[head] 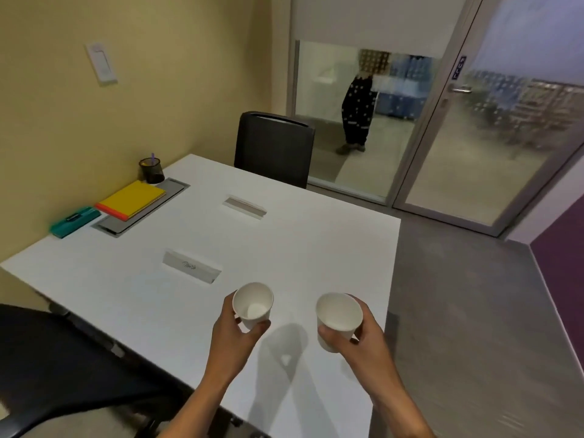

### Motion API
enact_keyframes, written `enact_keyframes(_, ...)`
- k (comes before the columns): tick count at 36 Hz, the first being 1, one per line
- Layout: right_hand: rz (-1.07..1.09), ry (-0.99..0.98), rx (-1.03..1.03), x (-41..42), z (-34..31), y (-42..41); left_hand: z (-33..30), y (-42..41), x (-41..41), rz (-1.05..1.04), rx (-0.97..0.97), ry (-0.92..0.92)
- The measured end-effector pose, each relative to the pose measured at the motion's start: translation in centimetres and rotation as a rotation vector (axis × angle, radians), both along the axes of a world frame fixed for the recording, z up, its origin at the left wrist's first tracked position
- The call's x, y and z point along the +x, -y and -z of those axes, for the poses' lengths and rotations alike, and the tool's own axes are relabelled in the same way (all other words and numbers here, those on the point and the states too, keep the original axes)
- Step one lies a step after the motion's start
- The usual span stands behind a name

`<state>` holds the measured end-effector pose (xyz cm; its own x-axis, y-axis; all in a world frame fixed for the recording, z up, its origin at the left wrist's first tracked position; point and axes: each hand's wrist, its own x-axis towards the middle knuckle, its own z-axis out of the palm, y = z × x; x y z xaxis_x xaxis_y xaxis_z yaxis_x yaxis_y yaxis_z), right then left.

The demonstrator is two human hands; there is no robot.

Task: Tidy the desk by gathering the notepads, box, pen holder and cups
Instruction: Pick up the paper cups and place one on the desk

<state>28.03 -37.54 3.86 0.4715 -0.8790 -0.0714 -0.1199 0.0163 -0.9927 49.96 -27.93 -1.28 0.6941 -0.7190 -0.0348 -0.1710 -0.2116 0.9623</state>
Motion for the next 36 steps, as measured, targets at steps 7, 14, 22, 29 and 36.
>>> enact_keyframes(7,-0.02,-0.055,0.021,3.1,1.0,2.4,3.9,1.5,5.0,-0.049,0.062,-0.023)
enact_keyframes(14,-0.056,-0.129,0.054,6.7,2.3,4.0,8.0,2.8,9.3,-0.024,0.14,-0.045)
enact_keyframes(22,-0.108,-0.202,0.096,9.1,3.7,5.0,12.9,4.5,12.7,-0.077,0.228,-0.06)
enact_keyframes(29,-0.087,-0.259,0.111,10.4,4.2,6.2,14.9,6.4,14.3,-0.125,0.265,-0.16)
enact_keyframes(36,-0.063,-0.266,0.126,11.7,4.0,7.2,16.7,6.3,14.3,-0.138,0.285,-0.229)
